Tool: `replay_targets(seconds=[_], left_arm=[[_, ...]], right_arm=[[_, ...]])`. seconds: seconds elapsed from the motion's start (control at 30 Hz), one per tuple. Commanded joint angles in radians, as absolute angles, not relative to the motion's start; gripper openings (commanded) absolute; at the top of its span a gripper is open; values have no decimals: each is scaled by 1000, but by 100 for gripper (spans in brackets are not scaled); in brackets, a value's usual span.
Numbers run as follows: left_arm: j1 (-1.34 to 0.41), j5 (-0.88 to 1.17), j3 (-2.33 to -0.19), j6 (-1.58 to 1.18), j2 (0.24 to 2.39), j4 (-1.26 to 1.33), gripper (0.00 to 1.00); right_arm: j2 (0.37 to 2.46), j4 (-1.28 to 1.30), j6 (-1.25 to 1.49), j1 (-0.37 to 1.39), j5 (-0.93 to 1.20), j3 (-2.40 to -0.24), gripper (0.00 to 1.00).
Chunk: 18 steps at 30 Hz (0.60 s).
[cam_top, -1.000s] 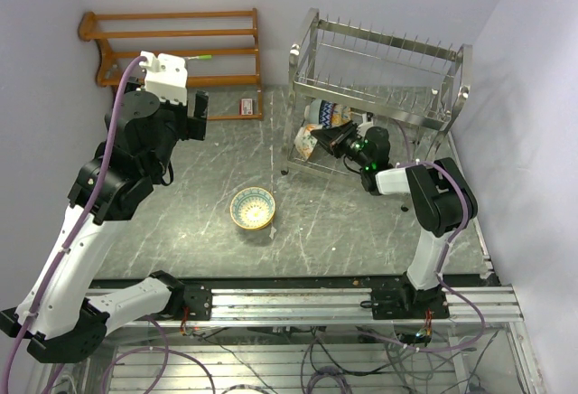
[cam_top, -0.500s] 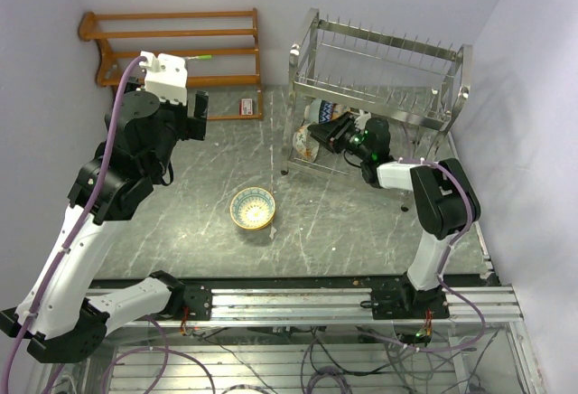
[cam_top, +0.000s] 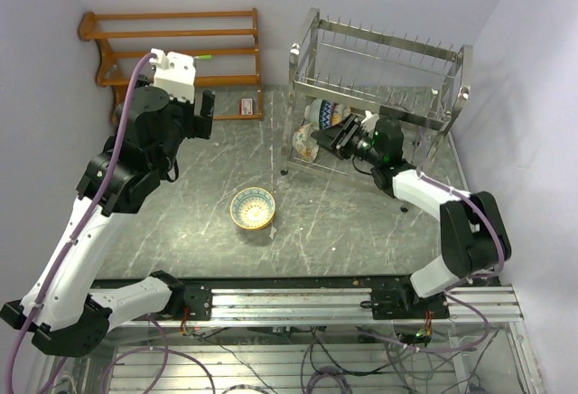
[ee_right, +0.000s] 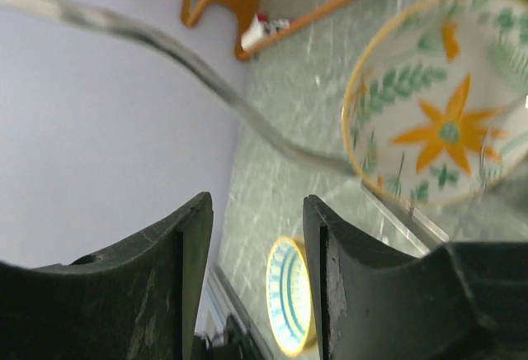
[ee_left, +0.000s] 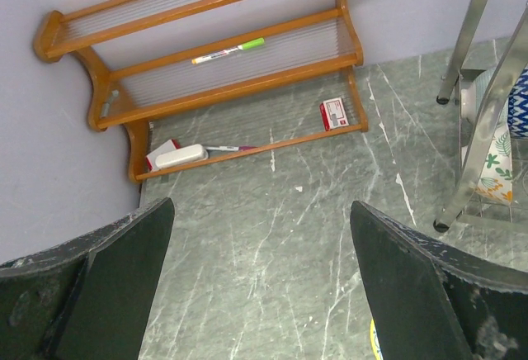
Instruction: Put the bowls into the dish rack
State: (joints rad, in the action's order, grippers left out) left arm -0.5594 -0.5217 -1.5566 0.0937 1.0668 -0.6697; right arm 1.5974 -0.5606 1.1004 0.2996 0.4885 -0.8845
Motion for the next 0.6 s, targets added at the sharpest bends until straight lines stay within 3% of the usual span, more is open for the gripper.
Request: replay_targets(seconds=[0.0,0.17,0.37,0.57], left_arm=[[-567,-496,-1588,65,1085,-639,99],[-568,-481,-1629,24,1114,-649,99],[-567,-461,-1642,-12,1119,-654,99],[-568,-484,-1649,-24,1104,-684,99]], right_arm=[[1457,-418,1001,366,462,-804,48],[1391,-364,957,514,432,-720,49],[1452,-473,977,597,566,-688,47],[1488,-67,610,800,463,-940,46]])
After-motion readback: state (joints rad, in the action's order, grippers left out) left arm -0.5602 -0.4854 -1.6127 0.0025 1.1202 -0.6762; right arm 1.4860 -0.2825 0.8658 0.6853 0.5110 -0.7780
